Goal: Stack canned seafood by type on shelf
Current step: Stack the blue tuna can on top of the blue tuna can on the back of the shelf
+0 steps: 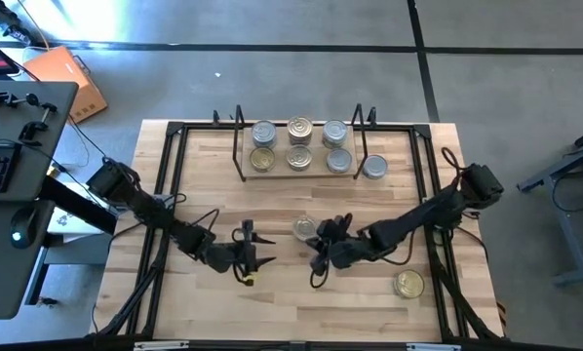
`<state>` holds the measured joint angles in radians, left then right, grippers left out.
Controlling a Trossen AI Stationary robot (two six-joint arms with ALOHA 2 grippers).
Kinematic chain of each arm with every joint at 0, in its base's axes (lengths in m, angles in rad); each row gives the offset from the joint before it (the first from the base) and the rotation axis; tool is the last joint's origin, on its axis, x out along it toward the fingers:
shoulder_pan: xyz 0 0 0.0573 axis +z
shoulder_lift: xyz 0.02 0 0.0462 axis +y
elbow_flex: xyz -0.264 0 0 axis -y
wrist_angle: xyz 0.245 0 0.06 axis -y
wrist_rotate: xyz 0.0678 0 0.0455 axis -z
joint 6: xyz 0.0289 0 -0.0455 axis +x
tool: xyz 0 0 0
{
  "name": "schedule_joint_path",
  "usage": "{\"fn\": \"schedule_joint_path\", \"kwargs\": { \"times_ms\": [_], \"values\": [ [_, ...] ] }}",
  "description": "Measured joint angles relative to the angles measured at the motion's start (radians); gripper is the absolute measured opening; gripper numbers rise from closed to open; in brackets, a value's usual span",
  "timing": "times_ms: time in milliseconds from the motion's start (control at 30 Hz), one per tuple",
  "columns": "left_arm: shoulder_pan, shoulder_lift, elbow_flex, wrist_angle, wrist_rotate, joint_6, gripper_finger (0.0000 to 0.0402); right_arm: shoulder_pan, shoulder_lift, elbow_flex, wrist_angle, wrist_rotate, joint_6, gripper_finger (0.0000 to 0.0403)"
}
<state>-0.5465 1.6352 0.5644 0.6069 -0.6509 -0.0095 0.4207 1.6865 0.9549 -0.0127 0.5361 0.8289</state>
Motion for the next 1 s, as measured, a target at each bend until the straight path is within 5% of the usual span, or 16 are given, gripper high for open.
{"fn": "schedule_joint_path", "kwargs": {
  "times_ms": [267,533,1000],
  "values": [
    [0.184,0.000,0.064,-0.011,0.236,-0.040,0.0177,0.059,-0.003,-0.004,-0.244,0.025,0.115,0.0000],
    [0.394,0.060,0.215,-0.209,0.499,0.045,0.0109,0.102,0.054,-0.006,-0.270,0.056,0.184,0.0000],
    [0.474,0.191,0.323,-0.396,0.537,0.152,0.0002,0.139,0.168,-0.004,-0.065,0.057,0.084,0.0000]
  ]
}}
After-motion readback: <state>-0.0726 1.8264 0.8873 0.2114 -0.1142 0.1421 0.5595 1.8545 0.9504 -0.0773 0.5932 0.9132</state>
